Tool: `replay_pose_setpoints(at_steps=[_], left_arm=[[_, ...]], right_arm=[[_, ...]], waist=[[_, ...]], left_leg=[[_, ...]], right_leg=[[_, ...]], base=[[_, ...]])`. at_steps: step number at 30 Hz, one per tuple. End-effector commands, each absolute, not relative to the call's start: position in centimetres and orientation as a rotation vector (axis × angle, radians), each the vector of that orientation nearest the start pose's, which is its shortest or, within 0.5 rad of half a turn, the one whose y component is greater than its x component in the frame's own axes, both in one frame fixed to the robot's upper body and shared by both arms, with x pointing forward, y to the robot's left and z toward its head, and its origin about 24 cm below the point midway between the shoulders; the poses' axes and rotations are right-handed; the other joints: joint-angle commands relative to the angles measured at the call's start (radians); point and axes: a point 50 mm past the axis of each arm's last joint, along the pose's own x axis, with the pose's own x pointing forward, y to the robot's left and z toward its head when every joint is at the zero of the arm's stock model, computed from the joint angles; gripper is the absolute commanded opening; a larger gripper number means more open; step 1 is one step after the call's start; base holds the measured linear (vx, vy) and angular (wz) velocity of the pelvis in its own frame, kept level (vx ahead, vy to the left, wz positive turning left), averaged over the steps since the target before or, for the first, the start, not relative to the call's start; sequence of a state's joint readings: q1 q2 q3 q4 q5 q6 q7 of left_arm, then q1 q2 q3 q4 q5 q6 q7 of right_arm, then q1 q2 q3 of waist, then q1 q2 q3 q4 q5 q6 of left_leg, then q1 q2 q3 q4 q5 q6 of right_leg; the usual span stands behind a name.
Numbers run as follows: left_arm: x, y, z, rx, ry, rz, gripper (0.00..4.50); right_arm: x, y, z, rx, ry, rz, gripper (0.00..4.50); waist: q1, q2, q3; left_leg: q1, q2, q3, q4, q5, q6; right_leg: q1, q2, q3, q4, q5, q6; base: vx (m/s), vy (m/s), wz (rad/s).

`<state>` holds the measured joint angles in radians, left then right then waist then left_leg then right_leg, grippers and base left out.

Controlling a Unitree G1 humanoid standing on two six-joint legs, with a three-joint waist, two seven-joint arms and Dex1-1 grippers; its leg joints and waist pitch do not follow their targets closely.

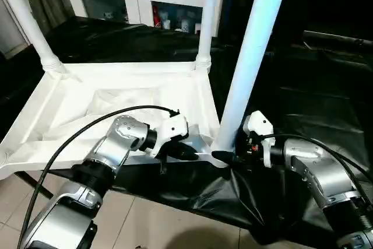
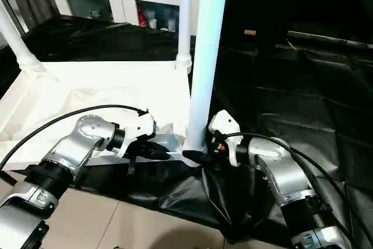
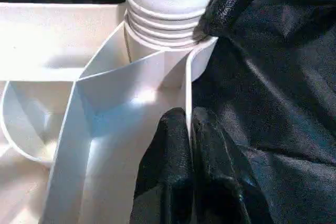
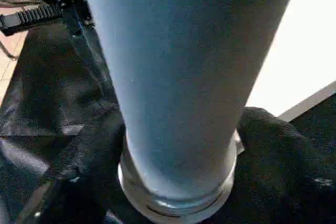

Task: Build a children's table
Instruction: Rotate leg to tighten

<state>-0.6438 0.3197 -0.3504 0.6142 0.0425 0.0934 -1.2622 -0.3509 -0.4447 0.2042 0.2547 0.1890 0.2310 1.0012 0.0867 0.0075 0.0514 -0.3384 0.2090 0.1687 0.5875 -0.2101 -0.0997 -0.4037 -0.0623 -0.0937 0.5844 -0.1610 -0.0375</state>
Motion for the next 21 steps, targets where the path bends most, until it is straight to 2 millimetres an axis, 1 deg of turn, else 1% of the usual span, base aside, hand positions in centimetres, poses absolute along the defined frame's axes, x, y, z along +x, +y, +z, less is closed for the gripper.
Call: replay_pose_setpoints(at_steps=[1, 2, 3, 4, 7, 8, 9, 12, 13, 14, 15, 16, 17, 18, 19, 20, 21], left_arm=[[31.6, 10.8, 5.8, 0.449, 0.445, -1.473, 0.00], [31.6, 10.8, 5.8, 0.450, 0.445, -1.473, 0.00], [31.6, 10.8, 5.8, 0.450, 0.446, -1.472, 0.00], [31.6, 10.8, 5.8, 0.450, 0.446, -1.471, 0.00], [31.6, 10.8, 5.8, 0.444, 0.446, -1.469, 0.00], [31.6, 10.8, 5.8, 0.443, 0.447, -1.468, 0.00], [31.6, 10.8, 5.8, 0.440, 0.450, -1.467, 0.00], [31.6, 10.8, 5.7, 0.436, 0.452, -1.462, 0.00], [31.8, 10.6, 5.6, 0.425, 0.450, -1.433, 0.00], [32.3, 10.2, 5.4, 0.415, 0.436, -1.364, 0.00], [32.9, 9.8, 5.2, 0.400, 0.425, -1.293, 0.00], [32.9, 9.8, 5.2, 0.400, 0.425, -1.293, 0.00], [33.4, 9.2, 5.0, 0.382, 0.421, -1.217, 0.00], [33.9, 8.7, 4.9, 0.373, 0.417, -1.156, 0.00], [33.9, 8.7, 4.9, 0.373, 0.417, -1.156, 0.00], [34.2, 8.3, 4.9, 0.368, 0.422, -1.119, 0.00], [34.2, 8.3, 4.9, 0.368, 0.422, -1.119, 0.00]], right_arm=[[28.6, -15.7, 5.3, -0.219, 0.348, 1.107, 3.17], [28.6, -15.7, 5.3, -0.219, 0.348, 1.107, 2.94], [28.6, -15.7, 5.3, -0.218, 0.348, 1.107, 2.86], [28.6, -15.7, 5.3, -0.214, 0.348, 1.108, 2.86], [28.6, -15.7, 5.3, -0.206, 0.347, 1.108, 2.70], [28.6, -15.6, 5.2, -0.200, 0.346, 1.105, 2.69], [28.6, -15.6, 5.2, -0.190, 0.339, 1.094, 2.68], [28.6, -15.5, 5.1, -0.178, 0.334, 1.079, 2.66], [29.1, -15.5, 4.8, -0.168, 0.321, 1.002, 2.66], [29.8, -15.6, 4.2, -0.159, 0.328, 0.864, 2.66], [30.3, -15.4, 3.6, -0.132, 0.335, 0.747, 2.66], [30.3, -15.4, 3.6, -0.132, 0.335, 0.747, 2.66], [30.7, -15.0, 3.2, -0.092, 0.338, 0.626, 2.66], [31.0, -14.5, 2.8, -0.046, 0.343, 0.531, 2.65], [31.0, -14.5, 2.8, -0.046, 0.343, 0.531, 2.65], [31.2, -14.0, 2.7, -0.011, 0.344, 0.462, 2.65], [31.2, -14.0, 2.7, -0.011, 0.344, 0.462, 2.65]], waist=[[-0.001, -0.003, -0.069], [0.000, -0.004, -0.069], [0.000, -0.008, -0.070], [0.000, -0.005, -0.070], [0.000, -0.005, -0.070], [0.000, -0.007, -0.070], [0.000, -0.006, -0.070], [-0.002, -0.006, -0.070], [-0.002, -0.007, -0.070], [-0.005, -0.006, -0.068], [-0.011, -0.005, -0.066], [-0.012, -0.006, -0.067], [-0.016, -0.007, -0.065], [-0.018, -0.005, -0.065], [-0.020, -0.004, -0.064], [-0.021, -0.003, -0.068], [-0.023, -0.002, -0.065]], left_leg=[[-0.007, 0.022, 0.001, -0.060, -0.094, 0.086], [-0.008, 0.021, 0.001, -0.060, -0.095, 0.086], [-0.008, 0.021, 0.001, -0.060, -0.091, 0.086], [-0.008, 0.021, 0.001, -0.060, -0.088, 0.087], [-0.009, 0.021, 0.001, -0.060, -0.087, 0.088], [-0.008, 0.021, 0.001, -0.059, -0.087, 0.088], [-0.009, 0.021, 0.001, -0.060, -0.084, 0.089], [-0.009, 0.020, 0.000, -0.060, -0.085, 0.088], [-0.009, 0.020, 0.001, -0.059, -0.086, 0.087], [-0.009, 0.020, 0.001, -0.060, -0.091, 0.081], [-0.010, 0.015, 0.002, -0.059, -0.096, 0.066], [-0.006, 0.014, 0.001, -0.061, -0.105, 0.056], [-0.009, 0.009, 0.002, -0.060, -0.111, 0.047], [-0.004, 0.013, -0.001, -0.063, -0.121, 0.039], [-0.003, 0.012, 0.000, -0.063, -0.121, 0.037], [-0.004, 0.014, -0.004, -0.064, -0.121, 0.035], [-0.001, 0.014, -0.001, -0.064, -0.129, 0.038]], right_leg=[[0.067, -0.077, 0.053, -0.059, -0.208, -0.188], [0.067, -0.077, 0.053, -0.059, -0.213, -0.185], [0.068, -0.077, 0.054, -0.059, -0.211, -0.184], [0.068, -0.077, 0.054, -0.058, -0.209, -0.185], [0.068, -0.077, 0.053, -0.059, -0.210, -0.184], [0.067, -0.077, 0.053, -0.059, -0.211, -0.183], [0.067, -0.077, 0.053, -0.058, -0.208, -0.184], [0.068, -0.077, 0.053, -0.058, -0.214, -0.181], [0.068, -0.077, 0.053, -0.059, -0.217, -0.180], [0.065, -0.078, 0.053, -0.060, -0.229, -0.179], [0.061, -0.075, 0.051, -0.065, -0.257, -0.170], [0.061, -0.076, 0.049, -0.069, -0.285, -0.162], [0.063, -0.073, 0.049, -0.073, -0.319, -0.142], [0.062, -0.075, 0.049, -0.074, -0.332, -0.139], [0.061, -0.074, 0.050, -0.076, -0.333, -0.136], [0.064, -0.076, 0.050, -0.071, -0.317, -0.139], [0.059, -0.076, 0.052, -0.073, -0.309, -0.143]], base=[[0.000, 0.000, 0.00], [0.000, 0.000, 0.00], [0.000, 0.000, 0.00], [0.000, 0.000, 0.00], [0.000, 0.000, 0.00], [0.000, 0.000, 0.00], [0.000, 0.000, 0.00], [0.000, 0.000, 0.00], [0.000, 0.000, 0.00], [0.000, 0.000, 0.00], [0.000, 0.000, 0.00], [0.000, 0.000, 0.00], [0.000, 0.000, 0.00], [0.000, 0.000, 0.00], [0.000, 0.000, 0.00], [0.000, 0.000, 0.00], [0.000, 0.000, 0.00]])
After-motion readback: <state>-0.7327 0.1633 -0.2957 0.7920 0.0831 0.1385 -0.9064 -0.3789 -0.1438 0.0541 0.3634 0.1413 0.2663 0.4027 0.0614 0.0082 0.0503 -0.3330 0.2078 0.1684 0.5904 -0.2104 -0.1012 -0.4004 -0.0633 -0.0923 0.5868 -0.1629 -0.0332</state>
